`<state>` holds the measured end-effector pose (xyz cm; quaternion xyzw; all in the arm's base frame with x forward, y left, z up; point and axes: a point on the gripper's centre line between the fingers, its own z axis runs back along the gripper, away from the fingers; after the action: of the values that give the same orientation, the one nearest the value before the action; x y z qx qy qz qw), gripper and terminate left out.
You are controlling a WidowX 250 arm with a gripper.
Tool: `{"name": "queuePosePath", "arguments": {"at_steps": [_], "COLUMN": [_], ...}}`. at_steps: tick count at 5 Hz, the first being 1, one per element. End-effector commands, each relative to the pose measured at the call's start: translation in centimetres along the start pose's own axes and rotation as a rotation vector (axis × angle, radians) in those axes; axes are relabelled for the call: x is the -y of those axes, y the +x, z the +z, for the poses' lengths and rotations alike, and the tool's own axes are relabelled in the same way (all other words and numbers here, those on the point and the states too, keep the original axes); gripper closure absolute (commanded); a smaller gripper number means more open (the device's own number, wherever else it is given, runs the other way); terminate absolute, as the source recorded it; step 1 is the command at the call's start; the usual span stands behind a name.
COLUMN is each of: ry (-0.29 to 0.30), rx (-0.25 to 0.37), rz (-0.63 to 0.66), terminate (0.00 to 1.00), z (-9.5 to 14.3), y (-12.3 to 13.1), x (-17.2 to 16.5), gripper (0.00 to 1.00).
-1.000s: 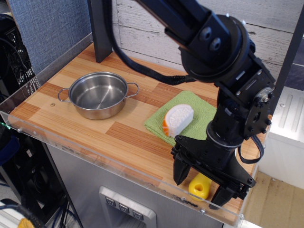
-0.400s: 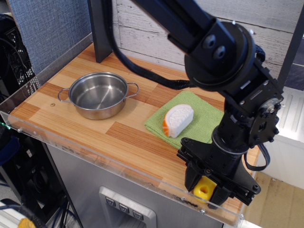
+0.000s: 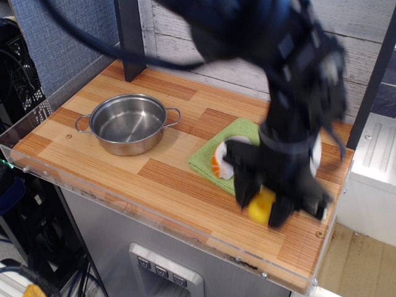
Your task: Place the knife on the far edge of the table beside the metal pot.
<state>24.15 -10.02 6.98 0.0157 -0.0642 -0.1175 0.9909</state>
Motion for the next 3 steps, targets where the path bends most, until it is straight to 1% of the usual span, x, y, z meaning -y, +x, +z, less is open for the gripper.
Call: {"name": "queuePosePath", "arguments": {"at_steps": [1, 2, 3], "ry": [-0.067, -0.056, -0.046], "rx": [0.128, 0.072, 0.004], "rz": [0.030, 0.082, 0.116], "terminate": [0.00, 0.00, 0.00], "z": [5.9, 5.5, 4.8], "y": [1.2, 0.7, -0.1], "x": [-3.6, -7.9, -11.7], "gripper": [1.00, 1.00, 1.00]}}
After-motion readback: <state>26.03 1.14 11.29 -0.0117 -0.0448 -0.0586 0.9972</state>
